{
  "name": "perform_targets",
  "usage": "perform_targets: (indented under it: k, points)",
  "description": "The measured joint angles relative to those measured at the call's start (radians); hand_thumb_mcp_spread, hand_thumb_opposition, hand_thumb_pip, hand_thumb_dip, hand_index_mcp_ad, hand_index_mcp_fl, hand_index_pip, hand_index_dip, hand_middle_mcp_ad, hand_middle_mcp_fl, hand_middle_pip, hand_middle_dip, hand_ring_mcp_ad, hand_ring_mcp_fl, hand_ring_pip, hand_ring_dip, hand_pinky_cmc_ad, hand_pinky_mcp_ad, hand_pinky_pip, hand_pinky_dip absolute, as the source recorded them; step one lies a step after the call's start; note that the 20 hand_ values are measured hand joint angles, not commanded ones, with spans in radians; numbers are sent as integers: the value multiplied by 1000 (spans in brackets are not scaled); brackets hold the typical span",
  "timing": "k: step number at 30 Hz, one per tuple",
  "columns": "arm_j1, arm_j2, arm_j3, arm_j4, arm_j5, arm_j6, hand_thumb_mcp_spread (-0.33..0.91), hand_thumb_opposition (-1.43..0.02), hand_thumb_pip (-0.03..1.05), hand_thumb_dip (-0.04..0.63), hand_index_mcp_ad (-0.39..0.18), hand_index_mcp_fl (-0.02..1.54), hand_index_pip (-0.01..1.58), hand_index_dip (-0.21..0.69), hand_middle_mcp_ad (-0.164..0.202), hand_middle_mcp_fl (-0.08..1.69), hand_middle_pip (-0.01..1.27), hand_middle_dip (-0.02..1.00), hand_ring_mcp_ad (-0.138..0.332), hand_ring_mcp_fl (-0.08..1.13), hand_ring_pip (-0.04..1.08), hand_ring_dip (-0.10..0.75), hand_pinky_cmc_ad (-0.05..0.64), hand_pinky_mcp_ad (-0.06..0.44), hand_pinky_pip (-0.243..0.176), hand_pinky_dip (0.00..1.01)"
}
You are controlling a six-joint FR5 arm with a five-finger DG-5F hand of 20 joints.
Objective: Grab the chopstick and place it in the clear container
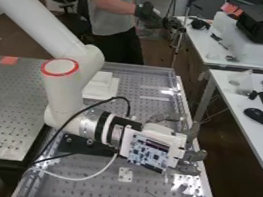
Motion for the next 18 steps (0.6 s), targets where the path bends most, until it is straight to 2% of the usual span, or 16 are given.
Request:
perform_targets:
  k: [3,10,14,18]
  points:
    - [0,1,1,1,2,-5,506,-833,572,356,-45,798,513,236,75,880,504,606,101,454,87,330,340,201,-3,182]
    - [0,-1,9,-7,7,-10,513,-834,541,354,-63,826,513,230,73,899,504,606,101,461,87,330,346,201,-2,182]
    - [3,-5,15,-18,3,-8,552,-848,532,353,-63,848,497,234,72,908,501,606,82,482,87,330,360,202,-2,182]
    - [3,-6,13,-20,-8,-6,548,-848,538,353,-65,841,452,239,72,890,449,607,86,461,89,330,358,202,-2,182]
